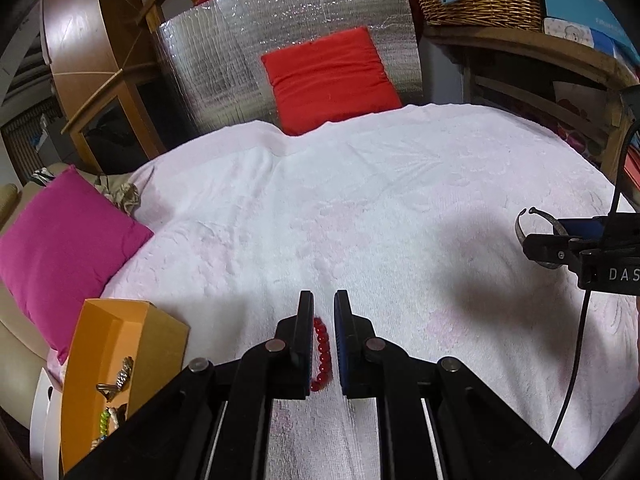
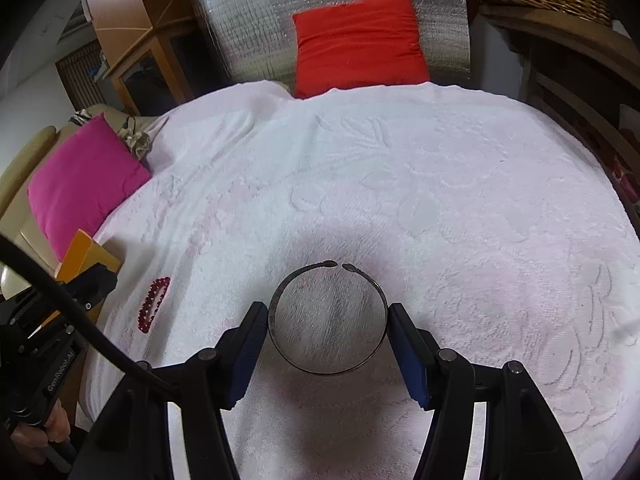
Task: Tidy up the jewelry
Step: 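Lift the red bracelet with the left tool while the right tool holds the bangle up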
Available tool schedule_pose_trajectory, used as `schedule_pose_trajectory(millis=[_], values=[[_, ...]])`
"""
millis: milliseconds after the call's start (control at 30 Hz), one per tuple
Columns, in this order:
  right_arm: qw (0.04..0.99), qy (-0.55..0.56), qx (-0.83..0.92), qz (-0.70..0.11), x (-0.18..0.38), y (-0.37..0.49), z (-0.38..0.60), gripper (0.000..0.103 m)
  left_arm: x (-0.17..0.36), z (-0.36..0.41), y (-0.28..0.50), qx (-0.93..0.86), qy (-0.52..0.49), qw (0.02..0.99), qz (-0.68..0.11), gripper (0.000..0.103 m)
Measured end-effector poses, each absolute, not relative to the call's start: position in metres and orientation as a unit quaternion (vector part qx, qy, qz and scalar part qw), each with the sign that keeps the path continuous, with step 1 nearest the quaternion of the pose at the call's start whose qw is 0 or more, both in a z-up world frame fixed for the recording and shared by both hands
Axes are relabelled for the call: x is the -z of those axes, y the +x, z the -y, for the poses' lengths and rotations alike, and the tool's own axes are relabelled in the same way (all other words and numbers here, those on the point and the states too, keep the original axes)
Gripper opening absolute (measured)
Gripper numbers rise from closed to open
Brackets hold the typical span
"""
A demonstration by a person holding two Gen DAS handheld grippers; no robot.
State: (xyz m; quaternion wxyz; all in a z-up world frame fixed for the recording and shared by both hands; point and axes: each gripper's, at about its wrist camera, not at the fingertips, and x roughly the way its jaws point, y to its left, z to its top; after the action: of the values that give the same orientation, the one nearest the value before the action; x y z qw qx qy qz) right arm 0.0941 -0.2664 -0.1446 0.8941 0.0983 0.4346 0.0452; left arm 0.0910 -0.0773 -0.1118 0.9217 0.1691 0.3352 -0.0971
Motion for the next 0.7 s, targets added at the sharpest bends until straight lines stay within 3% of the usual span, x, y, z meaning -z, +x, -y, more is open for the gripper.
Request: schedule_pose_trajectory(millis=[700], values=[[0.905,0.113,-0.036,-0.408,0.128,0.075,0.286,0.064,0.100,0.088,0.074,0.086,0.185,0.929,-0.310,0.010]])
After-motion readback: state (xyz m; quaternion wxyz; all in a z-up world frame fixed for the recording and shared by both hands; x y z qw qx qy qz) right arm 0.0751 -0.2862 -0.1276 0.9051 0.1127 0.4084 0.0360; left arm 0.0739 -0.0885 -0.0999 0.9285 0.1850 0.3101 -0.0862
